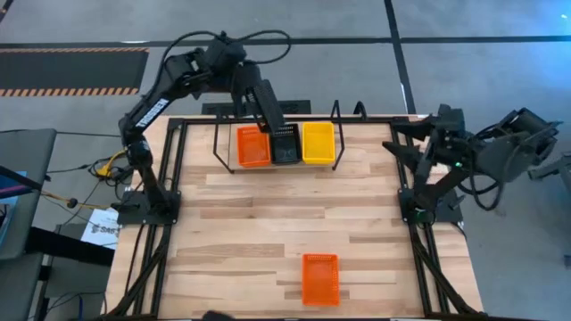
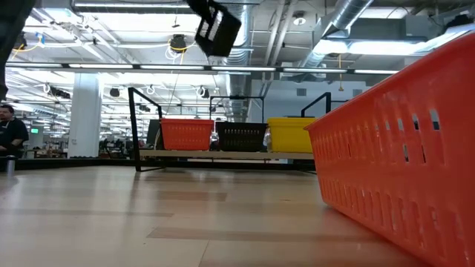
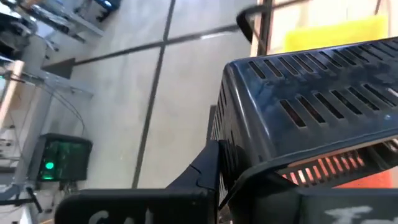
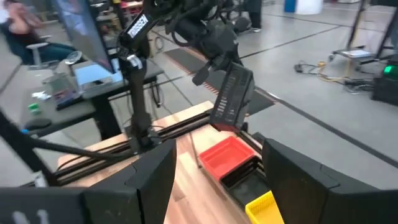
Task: Stack baskets on shelf by color
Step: Stack the black basket on the black basket on the shelf
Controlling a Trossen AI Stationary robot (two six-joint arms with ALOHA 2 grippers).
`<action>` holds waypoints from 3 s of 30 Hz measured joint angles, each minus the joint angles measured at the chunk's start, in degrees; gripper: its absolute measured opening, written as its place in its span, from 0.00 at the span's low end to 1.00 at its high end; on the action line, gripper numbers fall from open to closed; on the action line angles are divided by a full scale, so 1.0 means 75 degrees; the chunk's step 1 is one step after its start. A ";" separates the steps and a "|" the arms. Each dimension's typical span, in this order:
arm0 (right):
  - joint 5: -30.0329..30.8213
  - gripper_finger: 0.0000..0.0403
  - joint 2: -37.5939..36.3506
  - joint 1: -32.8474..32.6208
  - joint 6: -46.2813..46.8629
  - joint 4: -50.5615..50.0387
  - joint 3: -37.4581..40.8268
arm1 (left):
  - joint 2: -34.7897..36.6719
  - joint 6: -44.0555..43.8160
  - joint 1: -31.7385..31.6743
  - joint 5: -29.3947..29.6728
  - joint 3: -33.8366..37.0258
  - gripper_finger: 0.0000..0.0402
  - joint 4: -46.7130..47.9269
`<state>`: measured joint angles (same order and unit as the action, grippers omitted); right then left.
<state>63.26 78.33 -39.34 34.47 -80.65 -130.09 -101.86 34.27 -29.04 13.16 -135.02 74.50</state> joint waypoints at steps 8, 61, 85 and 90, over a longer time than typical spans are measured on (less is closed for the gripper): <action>-0.0033 0.64 0.0390 0.0482 0.0539 0.0024 0.0016 | -0.1200 0.0811 -0.0271 -0.1114 0.0006 0.00 0.0021; -0.0469 0.64 0.1218 0.0502 0.0554 0.0614 0.0016 | -0.3330 0.0103 0.0021 -0.1318 0.0811 0.00 0.0546; -0.0466 0.64 0.1218 0.0499 0.0541 0.0590 0.0016 | -0.3561 0.1284 0.0329 -0.1257 0.0985 0.00 -0.0830; -0.0465 0.64 0.1218 0.0499 0.0538 0.0590 0.0016 | -0.3561 0.1203 0.0349 -0.0988 0.0985 0.07 -0.0859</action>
<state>59.78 87.46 -35.59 38.50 -76.23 -129.97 -128.57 43.30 -26.42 5.75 -127.63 68.06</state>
